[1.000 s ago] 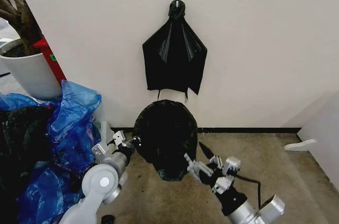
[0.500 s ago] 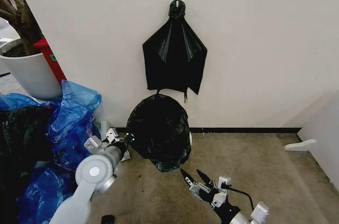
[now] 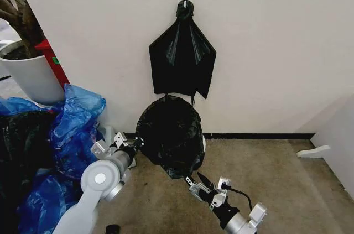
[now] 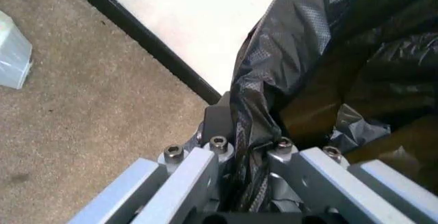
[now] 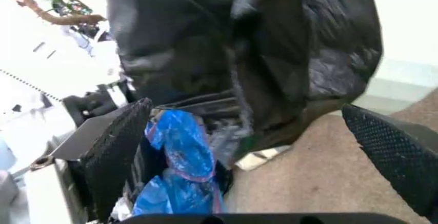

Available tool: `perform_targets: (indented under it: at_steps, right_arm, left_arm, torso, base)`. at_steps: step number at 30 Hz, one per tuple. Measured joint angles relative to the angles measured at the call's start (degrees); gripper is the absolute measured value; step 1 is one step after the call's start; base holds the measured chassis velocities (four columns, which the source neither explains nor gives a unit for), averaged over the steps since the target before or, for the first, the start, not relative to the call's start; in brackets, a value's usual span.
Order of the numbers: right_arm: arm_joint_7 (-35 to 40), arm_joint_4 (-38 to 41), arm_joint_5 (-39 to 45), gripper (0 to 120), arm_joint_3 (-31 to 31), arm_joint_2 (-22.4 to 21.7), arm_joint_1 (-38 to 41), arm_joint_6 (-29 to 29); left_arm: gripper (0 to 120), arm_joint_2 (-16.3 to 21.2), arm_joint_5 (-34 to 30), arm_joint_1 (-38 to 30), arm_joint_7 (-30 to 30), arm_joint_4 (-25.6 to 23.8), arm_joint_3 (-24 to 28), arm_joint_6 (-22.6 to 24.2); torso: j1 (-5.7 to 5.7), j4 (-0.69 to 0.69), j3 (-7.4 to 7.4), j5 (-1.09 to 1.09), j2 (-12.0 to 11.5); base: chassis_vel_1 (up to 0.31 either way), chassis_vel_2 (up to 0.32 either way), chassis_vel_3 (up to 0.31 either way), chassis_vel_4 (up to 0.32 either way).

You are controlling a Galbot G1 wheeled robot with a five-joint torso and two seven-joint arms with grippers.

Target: Place the garbage bag over the trash bin.

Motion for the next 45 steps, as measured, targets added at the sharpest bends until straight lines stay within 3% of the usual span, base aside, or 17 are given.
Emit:
perform_targets:
  at_steps: [6,8,13,16,19,22,27,35,41,45]
  right_arm:
    - [0.83,-0.77,-0.38,74,0.31,0.30,0.27,0.83]
    - [0.87,-0.82,-0.40,73,0.38,0.27,0.30,0.89]
    - [1.08,-1.09,-0.47,49,0.95,0.16,0.08,1.50]
    - [0.81,-1.59,-0.63,42,1.18,0.15,-0.05,1.96]
    - [-0.18,-2.91,-0.97,27,1.86,0.13,-0.07,2.53]
    - [-0.76,-3.53,-1.06,20,2.29,0.04,-0.21,2.79]
    - [-4.27,-6.18,-0.53,0,3.74,-0.26,-0.20,3.57]
    - [-11.42,-9.53,0.79,0,5.52,-0.27,0.16,4.77]
    - [-24.56,-14.39,0.77,0,8.97,-0.13,1.64,4.34]
    - [-29.00,-16.20,-1.36,0,10.28,-0.20,1.92,3.77]
  left_arm:
    - [1,-0.07,0.08,1.02,-0.12,-0.62,-0.17,0.28]
    - [1,-0.07,0.08,1.14,-0.12,-0.75,-0.24,0.30]
    - [1,-0.01,-0.77,1.69,-0.25,-1.40,-0.90,0.56]
    - [1,-0.15,-1.70,1.77,-0.76,-1.70,-1.10,0.78]
    - [1,-0.57,-3.53,1.87,-2.10,-2.54,-1.27,1.28]
    - [1,-0.62,-4.77,2.07,-2.63,-2.96,-1.55,1.52]
    - [1,-0.64,-11.51,2.67,-5.39,-3.94,-3.80,3.15]
    - [1,-0.42,-15.48,3.62,-6.38,-4.91,-6.20,5.42]
    - [1,-0.51,-17.51,3.85,-6.41,-5.20,-6.74,6.90]
    - [1,-0.52,-17.93,3.43,-6.41,-5.13,-6.63,6.91]
  torso:
    - [0.00,0.00,0.00,0.00,0.00]
    - [0.00,0.01,0.00,0.00,0.00]
    - [0.00,0.01,0.00,0.00,0.00]
    - [0.00,0.01,0.00,0.00,0.00]
    - [0.00,0.00,0.00,0.00,0.00]
    - [0.00,0.00,0.00,0.00,0.00]
    - [0.00,0.00,0.00,0.00,0.00]
    - [0.00,0.00,0.00,0.00,0.00]
    - [0.00,0.01,0.00,0.00,0.00]
    - [0.00,0.01,0.00,0.01,0.00]
  base:
    - [0.000,0.000,0.000,0.000]
    - [0.000,0.000,0.000,0.000]
    - [0.000,0.000,0.000,0.000]
    - [0.000,0.000,0.000,0.000]
    - [0.000,0.000,0.000,0.000]
    - [0.000,0.000,0.000,0.000]
    - [0.000,0.000,0.000,0.000]
    - [0.000,0.000,0.000,0.000]
    - [0.000,0.000,0.000,0.000]
    - [0.000,0.000,0.000,0.000]
